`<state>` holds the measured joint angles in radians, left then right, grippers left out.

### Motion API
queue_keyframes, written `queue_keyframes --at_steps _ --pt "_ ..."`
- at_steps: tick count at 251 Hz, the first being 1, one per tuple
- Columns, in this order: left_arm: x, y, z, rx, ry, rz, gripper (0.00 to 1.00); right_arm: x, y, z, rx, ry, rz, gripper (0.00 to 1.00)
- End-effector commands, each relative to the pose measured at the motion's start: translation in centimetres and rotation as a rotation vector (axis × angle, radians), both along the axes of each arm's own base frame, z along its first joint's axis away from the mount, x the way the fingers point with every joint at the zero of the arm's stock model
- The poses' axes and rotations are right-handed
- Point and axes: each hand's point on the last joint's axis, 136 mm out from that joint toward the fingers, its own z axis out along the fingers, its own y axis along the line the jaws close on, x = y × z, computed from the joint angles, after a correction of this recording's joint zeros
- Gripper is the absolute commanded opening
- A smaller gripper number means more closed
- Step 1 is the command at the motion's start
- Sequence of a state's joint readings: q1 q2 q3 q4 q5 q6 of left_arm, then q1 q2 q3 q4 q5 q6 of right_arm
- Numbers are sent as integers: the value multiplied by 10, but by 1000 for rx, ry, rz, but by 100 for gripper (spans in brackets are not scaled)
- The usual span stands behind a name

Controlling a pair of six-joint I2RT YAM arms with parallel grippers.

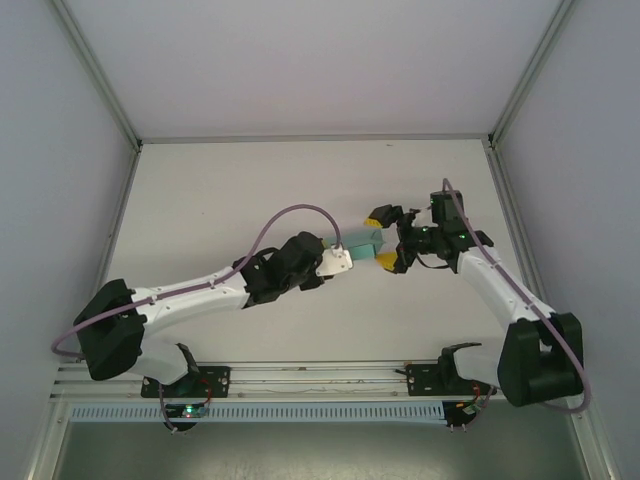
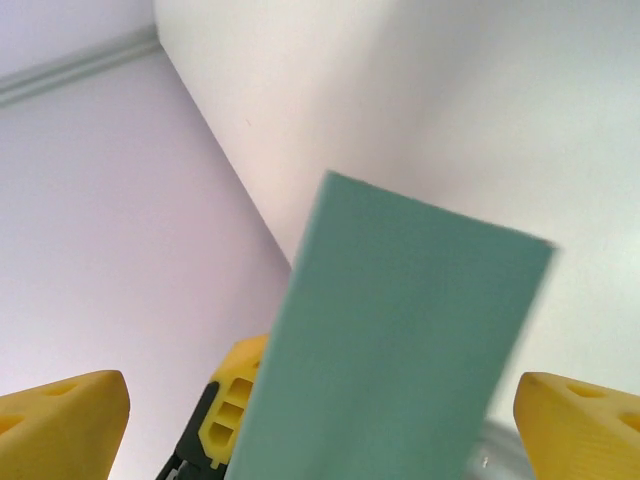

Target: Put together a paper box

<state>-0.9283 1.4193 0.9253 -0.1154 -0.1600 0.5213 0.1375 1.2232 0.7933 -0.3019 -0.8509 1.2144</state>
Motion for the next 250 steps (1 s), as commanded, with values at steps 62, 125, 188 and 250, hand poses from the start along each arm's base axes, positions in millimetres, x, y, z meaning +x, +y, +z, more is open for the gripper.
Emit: queue_keyframes --at_steps 62,125,188,250 --pt "-31 53 -32 91 477 43 35 32 -58 66 -922 -885 111 98" --pt "-46 64 -38 137 782 -26 41 18 -1 82 -720 -1276 348 99" --pt "-33 69 -62 249 862 2 42 -5 41 30 -709 -1204 822 91" --pt "-30 66 -68 271 911 -10 42 -3 48 -16 -747 -1076 987 74"
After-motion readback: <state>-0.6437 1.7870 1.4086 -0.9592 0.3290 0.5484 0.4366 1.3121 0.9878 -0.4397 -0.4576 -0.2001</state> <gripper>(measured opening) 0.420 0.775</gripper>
